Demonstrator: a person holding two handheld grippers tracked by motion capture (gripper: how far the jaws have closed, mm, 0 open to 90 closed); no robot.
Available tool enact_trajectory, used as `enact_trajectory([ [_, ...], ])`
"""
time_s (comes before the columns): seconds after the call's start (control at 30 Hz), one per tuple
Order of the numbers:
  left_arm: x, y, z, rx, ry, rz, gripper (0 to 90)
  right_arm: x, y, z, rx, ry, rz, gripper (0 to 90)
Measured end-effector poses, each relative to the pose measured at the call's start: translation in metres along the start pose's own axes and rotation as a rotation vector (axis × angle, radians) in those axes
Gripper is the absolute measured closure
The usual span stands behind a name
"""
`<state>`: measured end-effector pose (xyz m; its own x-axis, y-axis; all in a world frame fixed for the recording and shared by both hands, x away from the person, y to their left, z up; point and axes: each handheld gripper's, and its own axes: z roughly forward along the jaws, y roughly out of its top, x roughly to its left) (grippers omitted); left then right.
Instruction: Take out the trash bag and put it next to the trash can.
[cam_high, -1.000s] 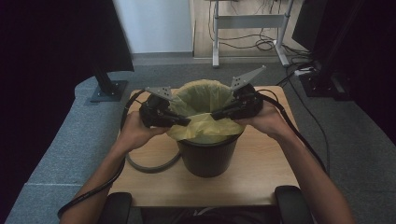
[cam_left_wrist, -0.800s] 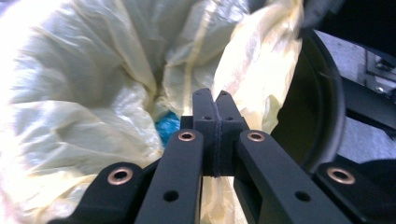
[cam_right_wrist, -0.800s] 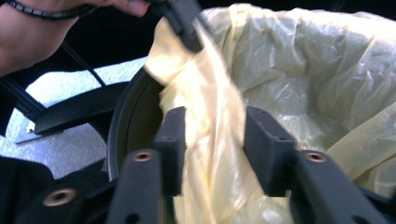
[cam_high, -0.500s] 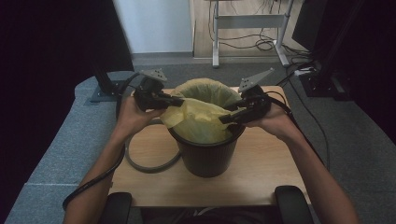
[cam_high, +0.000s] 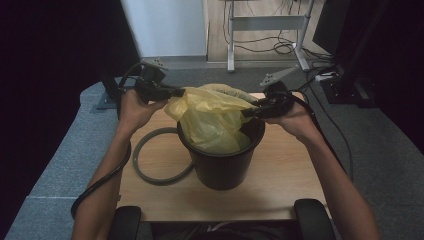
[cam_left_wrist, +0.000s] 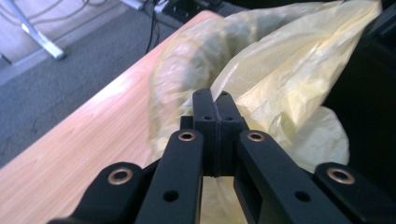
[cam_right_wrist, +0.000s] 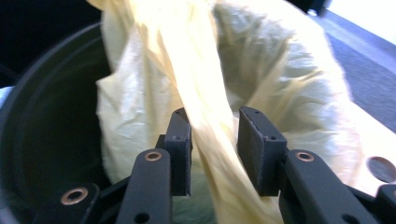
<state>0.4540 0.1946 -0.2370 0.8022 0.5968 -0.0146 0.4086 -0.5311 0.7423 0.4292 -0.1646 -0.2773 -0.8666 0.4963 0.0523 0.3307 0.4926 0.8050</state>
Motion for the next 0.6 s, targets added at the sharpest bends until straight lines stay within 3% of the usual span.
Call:
enact_trajectory([
  [0.13,0.011,-0.007,0.014,0.012,-0.025,-0.038,89.6,-0.006,0.0,0.006,0.023,-0.047,-0.002,64.0],
  [0.2,0.015,-0.009,0.021,0.021,-0.04,-0.05,88.3,-0.009,-0.001,0.009,0.024,-0.068,-0.004,58.6],
  [0.4,0.024,-0.013,0.034,0.045,-0.039,-0.081,65.2,-0.022,-0.002,0.019,0.024,-0.179,0.004,25.4],
  [0.53,0.032,-0.015,0.041,0.058,-0.049,-0.116,51.0,-0.032,-0.005,0.027,0.064,-0.241,0.028,16.5],
  [0.6,0.036,-0.015,0.043,0.053,-0.074,-0.142,49.4,-0.036,-0.006,0.032,0.074,-0.248,0.044,16.7],
])
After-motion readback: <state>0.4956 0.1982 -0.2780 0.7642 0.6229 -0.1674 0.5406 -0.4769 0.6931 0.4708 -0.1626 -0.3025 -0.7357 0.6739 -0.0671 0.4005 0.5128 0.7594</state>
